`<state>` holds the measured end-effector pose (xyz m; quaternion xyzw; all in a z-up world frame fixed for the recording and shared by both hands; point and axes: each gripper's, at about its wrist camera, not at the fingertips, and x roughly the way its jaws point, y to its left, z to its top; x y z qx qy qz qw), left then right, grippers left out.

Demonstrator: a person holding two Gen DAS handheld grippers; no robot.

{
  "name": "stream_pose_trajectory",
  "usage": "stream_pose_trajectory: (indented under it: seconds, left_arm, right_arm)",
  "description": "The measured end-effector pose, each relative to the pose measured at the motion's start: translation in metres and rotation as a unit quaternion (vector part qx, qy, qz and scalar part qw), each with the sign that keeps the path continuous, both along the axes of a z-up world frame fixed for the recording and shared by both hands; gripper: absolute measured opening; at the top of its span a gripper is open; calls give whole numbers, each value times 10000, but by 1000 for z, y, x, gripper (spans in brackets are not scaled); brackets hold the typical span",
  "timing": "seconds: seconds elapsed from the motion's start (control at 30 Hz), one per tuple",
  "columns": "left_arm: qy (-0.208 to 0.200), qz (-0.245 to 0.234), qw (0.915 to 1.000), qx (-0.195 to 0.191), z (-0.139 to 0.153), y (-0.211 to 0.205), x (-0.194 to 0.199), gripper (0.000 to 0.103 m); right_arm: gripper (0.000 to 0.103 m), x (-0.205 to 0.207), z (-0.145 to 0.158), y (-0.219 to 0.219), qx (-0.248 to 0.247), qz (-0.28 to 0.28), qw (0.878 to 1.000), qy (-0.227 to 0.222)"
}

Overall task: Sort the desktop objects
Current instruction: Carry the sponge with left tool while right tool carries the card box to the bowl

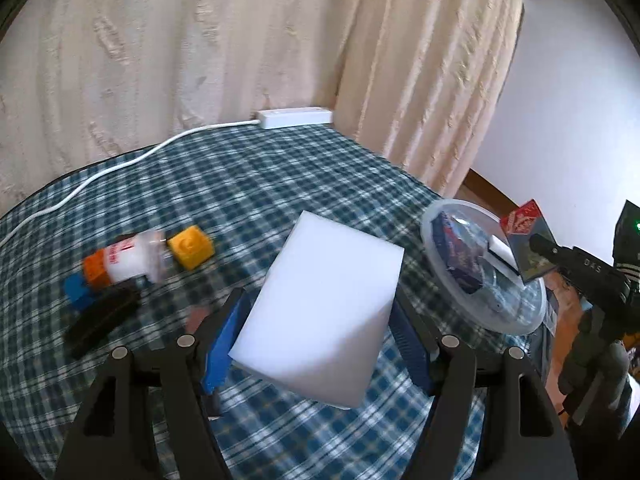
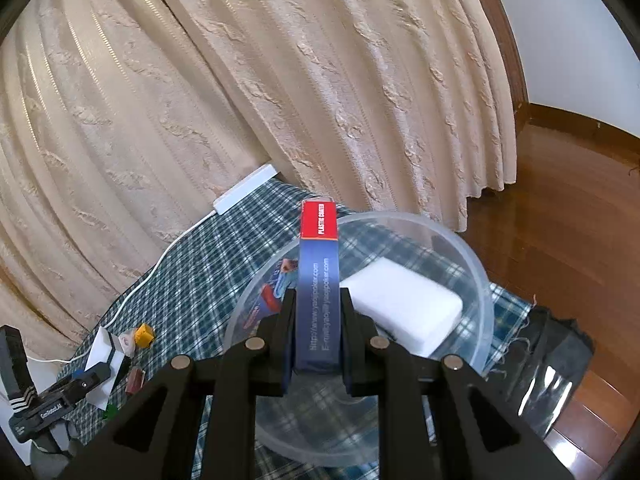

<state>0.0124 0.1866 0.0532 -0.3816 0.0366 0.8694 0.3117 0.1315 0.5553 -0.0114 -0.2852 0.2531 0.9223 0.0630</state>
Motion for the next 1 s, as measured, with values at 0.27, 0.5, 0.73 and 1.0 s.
stream_pose_trajectory:
  seconds: [0.27, 0.5, 0.73, 1.0]
  left_arm:
    - [-42, -352, 9994, -38, -2, 40, 1, 73]
    - [-62, -571, 9983, -22, 0, 66, 1, 73]
    - [-53, -807, 9967, 14, 3, 95, -4, 73]
    - [-181, -1018, 9946, 21, -6, 128, -8, 73]
  right_arm:
    - [20, -12, -2, 22, -129, -33, 9999, -1]
    - [20, -22, -9, 35, -260, 7, 9996, -101]
    - [21, -29, -15, 41, -441, 119, 9988, -174]
    - [29, -29, -11, 40, -48, -69, 9996, -256]
